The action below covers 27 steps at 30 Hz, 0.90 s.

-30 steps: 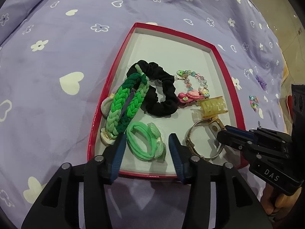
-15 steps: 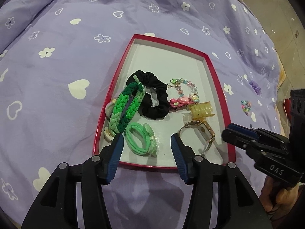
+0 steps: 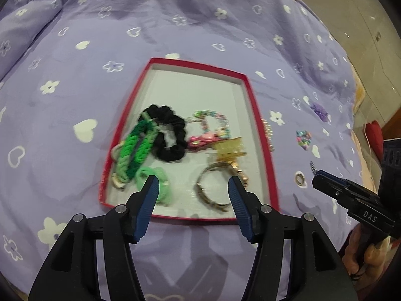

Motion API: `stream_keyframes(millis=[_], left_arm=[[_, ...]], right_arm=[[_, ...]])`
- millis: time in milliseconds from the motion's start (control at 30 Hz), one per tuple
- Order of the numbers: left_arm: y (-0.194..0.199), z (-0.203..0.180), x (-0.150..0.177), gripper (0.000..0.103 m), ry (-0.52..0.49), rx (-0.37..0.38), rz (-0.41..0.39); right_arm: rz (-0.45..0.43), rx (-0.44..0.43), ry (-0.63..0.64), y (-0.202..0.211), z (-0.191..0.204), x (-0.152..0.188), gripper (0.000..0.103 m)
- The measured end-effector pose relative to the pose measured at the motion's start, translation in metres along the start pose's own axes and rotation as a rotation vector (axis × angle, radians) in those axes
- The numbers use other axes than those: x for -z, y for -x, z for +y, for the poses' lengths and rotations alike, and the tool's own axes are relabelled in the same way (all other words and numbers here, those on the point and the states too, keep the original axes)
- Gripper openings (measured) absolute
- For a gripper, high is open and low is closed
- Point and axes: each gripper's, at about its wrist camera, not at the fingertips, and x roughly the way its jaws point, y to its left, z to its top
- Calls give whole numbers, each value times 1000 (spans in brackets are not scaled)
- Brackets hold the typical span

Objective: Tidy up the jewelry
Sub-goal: 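Grasp the gold ring with the left tool while the right tool grasps the silver chain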

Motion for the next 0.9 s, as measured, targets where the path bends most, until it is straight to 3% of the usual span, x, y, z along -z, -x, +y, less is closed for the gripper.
stream_keyframes(millis=[233, 733, 900], left_arm=[[-4, -36, 0, 58, -74, 34, 14], [-25, -127, 5, 58, -262, 118, 65], [-42, -157, 10, 58, -339, 134, 91]], right_arm=[[-21, 52, -72, 22, -38, 18, 44], [-60, 175, -198, 51, -118, 41, 46], [-48, 202, -208, 50, -137, 43, 55]])
